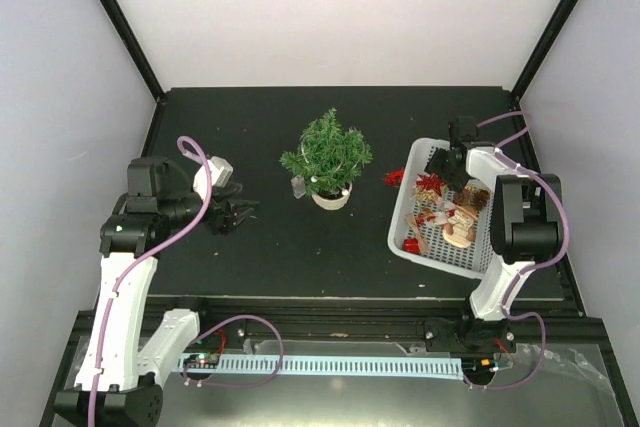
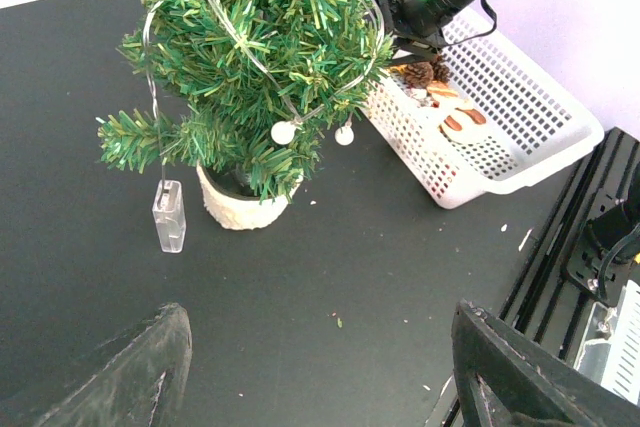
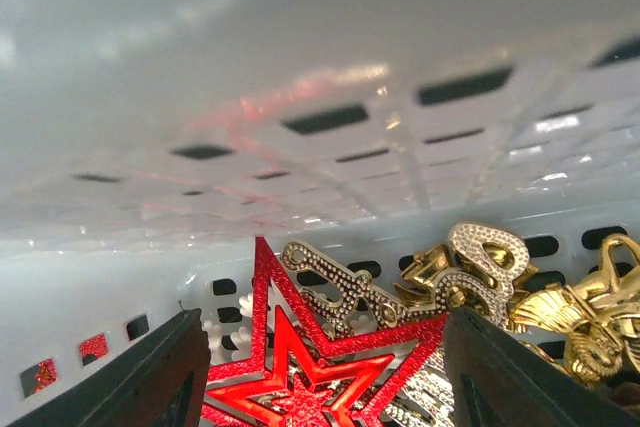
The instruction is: Decorate the small christmas tree
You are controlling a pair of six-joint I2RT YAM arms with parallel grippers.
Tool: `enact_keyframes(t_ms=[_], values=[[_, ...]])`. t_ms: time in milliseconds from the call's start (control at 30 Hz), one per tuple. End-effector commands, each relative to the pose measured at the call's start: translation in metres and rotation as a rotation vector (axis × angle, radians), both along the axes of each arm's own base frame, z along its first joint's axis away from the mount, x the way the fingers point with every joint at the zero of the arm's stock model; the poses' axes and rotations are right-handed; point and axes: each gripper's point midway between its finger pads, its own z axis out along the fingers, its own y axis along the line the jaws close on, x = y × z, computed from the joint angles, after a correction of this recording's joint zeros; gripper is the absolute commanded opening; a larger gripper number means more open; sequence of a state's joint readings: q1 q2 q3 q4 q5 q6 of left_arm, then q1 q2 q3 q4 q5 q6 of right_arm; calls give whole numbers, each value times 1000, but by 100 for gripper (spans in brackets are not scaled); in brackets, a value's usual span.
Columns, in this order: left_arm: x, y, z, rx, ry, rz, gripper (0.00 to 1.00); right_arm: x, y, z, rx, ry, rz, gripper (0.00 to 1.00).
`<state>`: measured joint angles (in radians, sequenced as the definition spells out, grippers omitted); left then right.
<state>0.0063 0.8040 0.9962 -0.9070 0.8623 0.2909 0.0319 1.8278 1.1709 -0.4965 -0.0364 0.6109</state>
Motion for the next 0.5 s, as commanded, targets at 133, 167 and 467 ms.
enact_keyframes(t_ms=[133, 167, 467], values=[[-2, -2, 9, -14, -34, -14, 72, -50, 3, -32, 13, 200, -30, 64], [-3, -2, 10, -14, -36, -15, 72, -51, 4, -34, 18, 206, -30, 63], [-5, -3, 12, -14, -35, -26, 72, -54, 15, -44, 4, 270, -3, 61]])
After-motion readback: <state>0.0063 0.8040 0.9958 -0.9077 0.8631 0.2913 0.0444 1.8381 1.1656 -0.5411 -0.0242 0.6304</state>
